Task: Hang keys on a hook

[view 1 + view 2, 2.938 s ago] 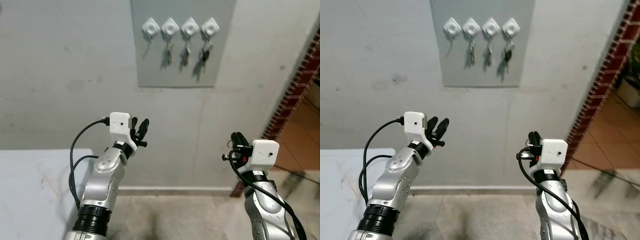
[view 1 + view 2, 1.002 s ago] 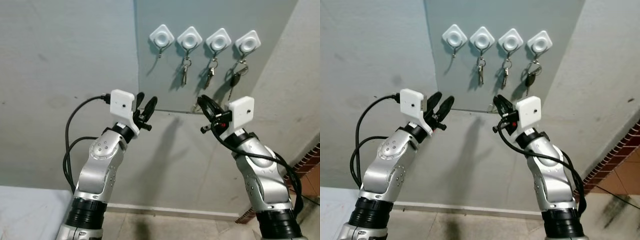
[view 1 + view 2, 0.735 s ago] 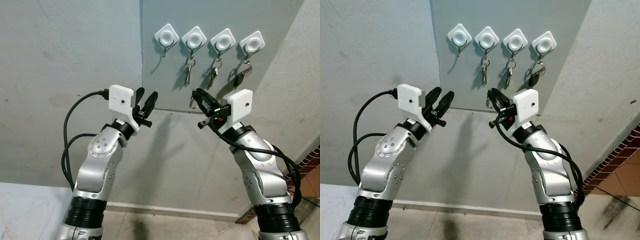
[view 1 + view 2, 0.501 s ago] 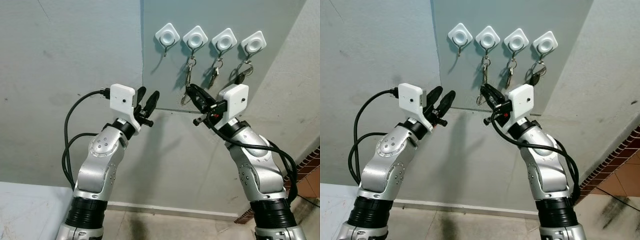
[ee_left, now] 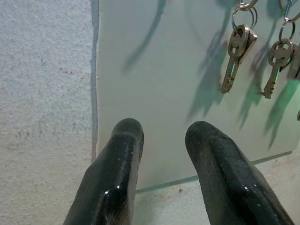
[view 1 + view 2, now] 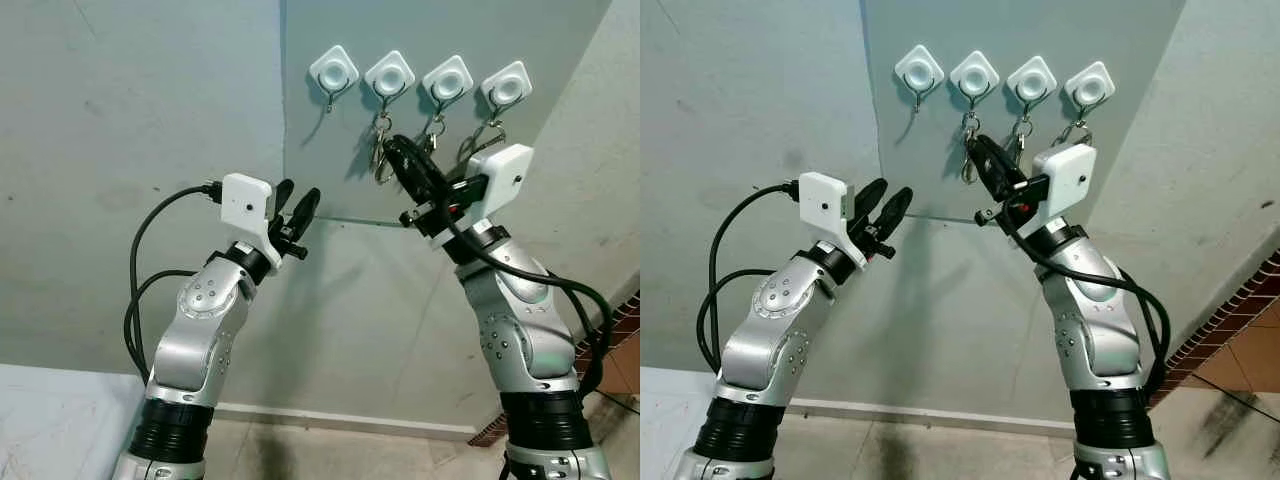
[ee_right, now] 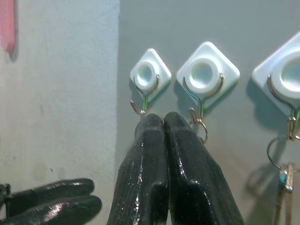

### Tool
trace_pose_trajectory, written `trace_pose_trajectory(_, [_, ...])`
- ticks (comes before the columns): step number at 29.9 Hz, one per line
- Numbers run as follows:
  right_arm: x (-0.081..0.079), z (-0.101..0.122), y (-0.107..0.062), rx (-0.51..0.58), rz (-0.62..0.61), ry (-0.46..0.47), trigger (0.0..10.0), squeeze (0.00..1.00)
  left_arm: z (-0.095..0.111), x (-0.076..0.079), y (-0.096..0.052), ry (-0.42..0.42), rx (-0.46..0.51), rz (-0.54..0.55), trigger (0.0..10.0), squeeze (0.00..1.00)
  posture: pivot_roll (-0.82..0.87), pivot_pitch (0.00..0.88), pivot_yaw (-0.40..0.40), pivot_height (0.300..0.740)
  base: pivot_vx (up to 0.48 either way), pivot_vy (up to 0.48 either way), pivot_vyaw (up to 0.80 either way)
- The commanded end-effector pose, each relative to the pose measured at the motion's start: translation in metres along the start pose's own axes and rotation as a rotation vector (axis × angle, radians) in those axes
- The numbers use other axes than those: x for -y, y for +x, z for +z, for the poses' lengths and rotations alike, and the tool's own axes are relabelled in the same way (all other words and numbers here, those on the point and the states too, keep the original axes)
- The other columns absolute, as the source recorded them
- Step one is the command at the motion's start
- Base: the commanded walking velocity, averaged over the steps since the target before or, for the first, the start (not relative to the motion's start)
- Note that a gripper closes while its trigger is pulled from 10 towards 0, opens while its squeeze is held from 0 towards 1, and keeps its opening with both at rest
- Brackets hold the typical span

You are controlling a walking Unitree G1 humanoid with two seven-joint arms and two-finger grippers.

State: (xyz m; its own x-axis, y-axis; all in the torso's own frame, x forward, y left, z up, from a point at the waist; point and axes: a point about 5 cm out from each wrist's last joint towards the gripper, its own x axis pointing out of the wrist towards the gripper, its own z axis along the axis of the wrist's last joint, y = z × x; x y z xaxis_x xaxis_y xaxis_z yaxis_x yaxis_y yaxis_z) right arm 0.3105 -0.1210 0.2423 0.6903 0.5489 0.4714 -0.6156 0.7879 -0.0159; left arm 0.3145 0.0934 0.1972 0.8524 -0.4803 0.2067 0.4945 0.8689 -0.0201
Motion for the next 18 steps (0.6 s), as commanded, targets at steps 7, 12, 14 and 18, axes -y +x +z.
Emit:
trace_pose_trajectory(7, [-0.011,0.018,0.003,0.047,0.088,0.056,10.0,0.0,0.003,-0.002,-0.002,0.017,0.0,0.001,10.0,0.0,0.05,0.0,-0.027,0.74,0.0,0.0,0.0])
trace_pose_trajectory(12, [-0.012,0.024,0.002,0.06,0.096,0.06,10.0,0.0,0.002,-0.003,-0.004,0.017,-0.003,0.005,10.0,0.0,0.05,0.0,-0.026,0.74,0.0,0.0,0.0])
trace_pose_trajectory(14, [-0.014,0.029,0.001,0.066,0.113,0.078,10.0,0.0,0.002,-0.003,-0.004,0.017,-0.006,0.008,10.0,0.0,0.05,0.0,-0.026,0.74,0.0,0.0,0.0])
trace_pose_trajectory(18, [-0.021,0.029,-0.001,0.058,0.138,0.1,10.0,0.0,0.002,-0.004,-0.004,0.014,-0.004,0.009,10.0,0.0,0.05,0.0,-0.022,0.74,0.0,0.0,0.0])
